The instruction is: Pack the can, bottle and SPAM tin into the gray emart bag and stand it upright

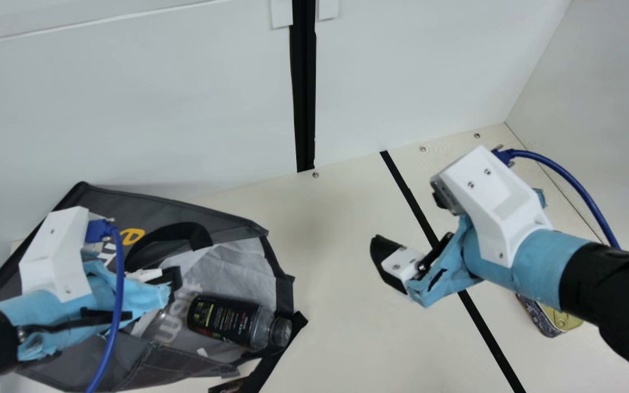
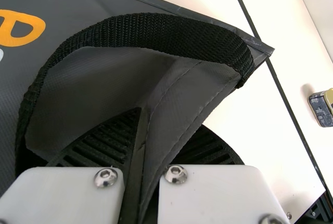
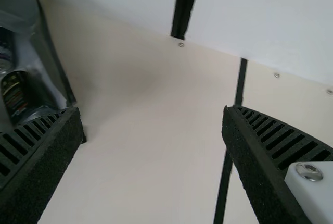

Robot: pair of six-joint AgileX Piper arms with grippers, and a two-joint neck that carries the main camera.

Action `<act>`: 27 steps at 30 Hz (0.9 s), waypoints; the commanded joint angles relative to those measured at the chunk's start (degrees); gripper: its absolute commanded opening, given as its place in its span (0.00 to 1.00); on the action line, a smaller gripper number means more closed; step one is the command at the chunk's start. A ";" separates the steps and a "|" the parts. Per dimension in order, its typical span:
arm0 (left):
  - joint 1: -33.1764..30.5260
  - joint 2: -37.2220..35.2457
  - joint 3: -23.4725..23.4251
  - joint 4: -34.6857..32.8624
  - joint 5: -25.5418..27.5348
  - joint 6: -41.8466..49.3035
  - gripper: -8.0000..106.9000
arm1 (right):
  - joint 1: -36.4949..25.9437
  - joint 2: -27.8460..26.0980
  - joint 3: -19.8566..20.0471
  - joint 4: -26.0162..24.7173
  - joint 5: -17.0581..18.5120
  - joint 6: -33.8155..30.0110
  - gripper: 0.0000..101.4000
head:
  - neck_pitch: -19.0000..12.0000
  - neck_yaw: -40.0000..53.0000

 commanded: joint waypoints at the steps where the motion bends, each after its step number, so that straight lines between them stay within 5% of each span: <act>1: 0.00 0.00 0.00 0.00 0.00 0.00 0.00 | -0.46 -0.37 0.08 -2.31 -0.21 1.97 0.94 | -1.30 -0.05; 27: 0.00 0.00 0.00 0.00 0.00 0.00 0.00 | -4.85 -8.65 0.05 -19.94 8.97 14.79 0.94 | -1.30 -0.05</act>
